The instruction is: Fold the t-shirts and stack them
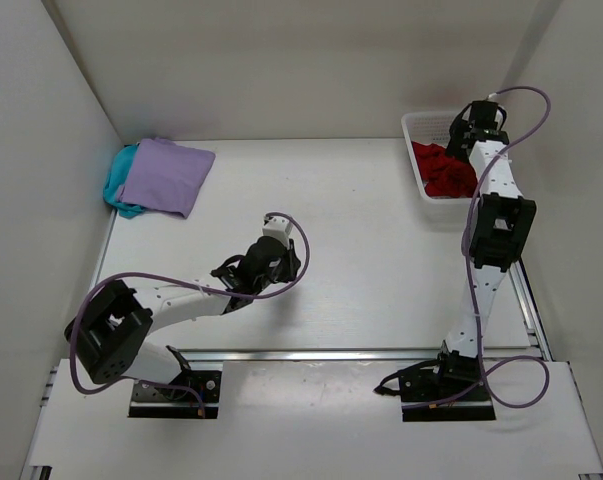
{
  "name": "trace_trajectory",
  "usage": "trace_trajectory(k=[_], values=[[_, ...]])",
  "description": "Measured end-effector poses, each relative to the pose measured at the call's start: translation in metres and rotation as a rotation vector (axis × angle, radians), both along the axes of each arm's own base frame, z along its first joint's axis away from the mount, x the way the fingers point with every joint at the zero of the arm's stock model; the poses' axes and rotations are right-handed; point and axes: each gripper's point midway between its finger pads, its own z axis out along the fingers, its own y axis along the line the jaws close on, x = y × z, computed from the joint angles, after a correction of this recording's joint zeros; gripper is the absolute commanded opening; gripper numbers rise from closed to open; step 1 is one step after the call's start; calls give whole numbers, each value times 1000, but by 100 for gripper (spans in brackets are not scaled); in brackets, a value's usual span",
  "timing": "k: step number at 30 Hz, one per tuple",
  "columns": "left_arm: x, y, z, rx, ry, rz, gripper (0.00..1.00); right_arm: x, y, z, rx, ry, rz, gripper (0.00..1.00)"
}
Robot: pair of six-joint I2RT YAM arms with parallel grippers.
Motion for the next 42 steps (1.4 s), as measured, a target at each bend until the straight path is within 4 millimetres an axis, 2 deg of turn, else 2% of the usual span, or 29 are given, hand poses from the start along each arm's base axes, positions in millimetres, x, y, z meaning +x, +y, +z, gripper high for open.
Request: trace_trajectory(k=[4,7,11,13,15,17,19,20,24,26,27,29,32,34,38,41,42], values=[[-1,-2,0,-22,6,-14,27,10,-10,-21,3,42,-8,54],[0,-2,0,-30,3,-12,27,11,-15,-30,7,61,-15,53],[2,0,-1,-33,2,-5,28,14,-19,-37,17,70,-21,42],[3,1,0,-36,1,-4,27,12,-21,-41,22,81,-24,29],[4,1,1,-40,-1,-3,28,14,-19,-41,31,77,-20,25],[5,2,1,-41,1,-1,28,15,-20,-42,41,74,-20,28],[5,2,1,-41,1,1,28,15,-19,-41,45,72,-18,39],[5,2,1,-41,1,1,29,16,-19,-41,45,71,-18,41],[6,3,1,-42,1,2,28,16,-18,-43,50,73,-8,40],[6,3,0,-44,1,2,28,16,-17,-48,63,77,0,23],[6,3,0,-44,2,0,28,16,-17,-49,68,79,4,20],[5,3,0,-45,2,0,29,17,-15,-55,88,84,8,5],[6,4,0,-47,3,1,28,17,-16,-59,103,92,-3,3],[8,6,0,-48,3,6,28,18,-14,-54,106,88,-6,3],[9,7,0,-54,7,15,29,21,-9,-26,95,40,-1,0],[12,10,0,-59,12,28,29,20,2,21,86,-32,18,1],[13,12,0,-62,18,33,28,18,8,43,85,-67,30,0]])
